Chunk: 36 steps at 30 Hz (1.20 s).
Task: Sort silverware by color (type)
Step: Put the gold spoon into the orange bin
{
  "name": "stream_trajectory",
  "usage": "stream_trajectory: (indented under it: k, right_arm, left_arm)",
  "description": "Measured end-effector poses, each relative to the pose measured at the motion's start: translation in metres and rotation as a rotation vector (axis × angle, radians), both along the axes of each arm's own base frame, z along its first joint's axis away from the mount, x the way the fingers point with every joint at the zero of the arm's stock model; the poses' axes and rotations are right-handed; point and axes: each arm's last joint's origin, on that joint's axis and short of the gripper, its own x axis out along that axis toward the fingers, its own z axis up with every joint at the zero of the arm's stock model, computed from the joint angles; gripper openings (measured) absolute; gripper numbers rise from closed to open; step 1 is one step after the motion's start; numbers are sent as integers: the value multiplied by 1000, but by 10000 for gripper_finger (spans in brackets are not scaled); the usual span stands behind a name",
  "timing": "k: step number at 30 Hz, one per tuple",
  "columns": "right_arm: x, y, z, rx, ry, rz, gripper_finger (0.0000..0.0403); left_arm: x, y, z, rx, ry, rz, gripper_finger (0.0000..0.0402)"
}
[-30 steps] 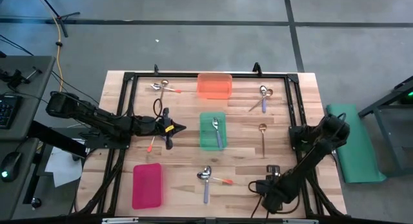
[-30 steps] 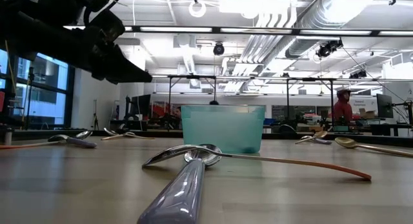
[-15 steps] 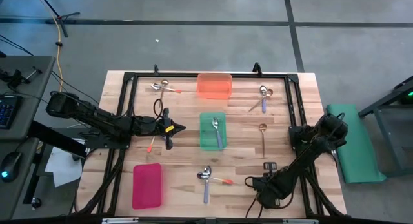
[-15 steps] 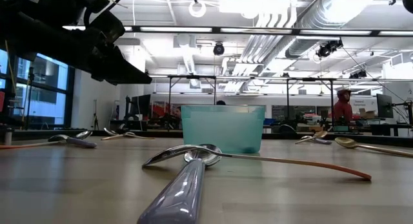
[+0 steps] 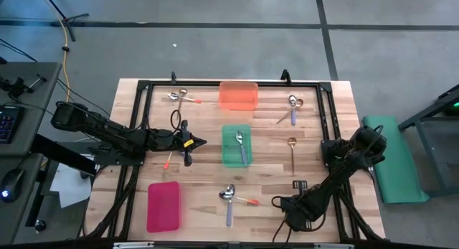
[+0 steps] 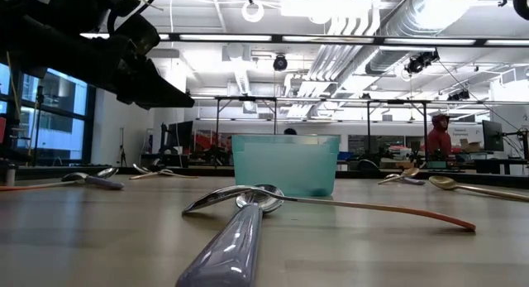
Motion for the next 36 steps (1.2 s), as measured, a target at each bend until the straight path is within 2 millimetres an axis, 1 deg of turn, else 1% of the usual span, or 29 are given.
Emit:
stream_trajectory:
  k: [3,7,12,16,20,24,27,32,36]
  right_arm:
    - [0,0,3,11,-3,0,3]
    - [0,-2,11,38,-28,-6,2]
    - [0,-7,28,71,-86,-24,1]
    - [4,-17,49,92,-190,-26,1]
    - [11,-37,71,80,-301,-24,1]
    - [25,-70,86,13,-373,-34,1]
    - [41,-104,90,-60,-403,-54,1]
    - [75,-171,91,-180,-469,-51,1]
    - [94,-232,97,-255,-568,-31,0]
  left_arm:
    - [0,0,0,-1,0,0,1]
    - [0,0,0,-2,0,1,1]
    - [0,0,0,-8,-2,3,1]
    - [0,0,0,-9,-2,3,1]
    - [0,0,0,-9,-2,3,1]
    - [0,0,0,-4,-4,17,1]
    - [0,0,0,-5,-4,18,1]
    - [0,0,0,-6,-6,19,1]
    - [0,0,1,-6,-13,19,1]
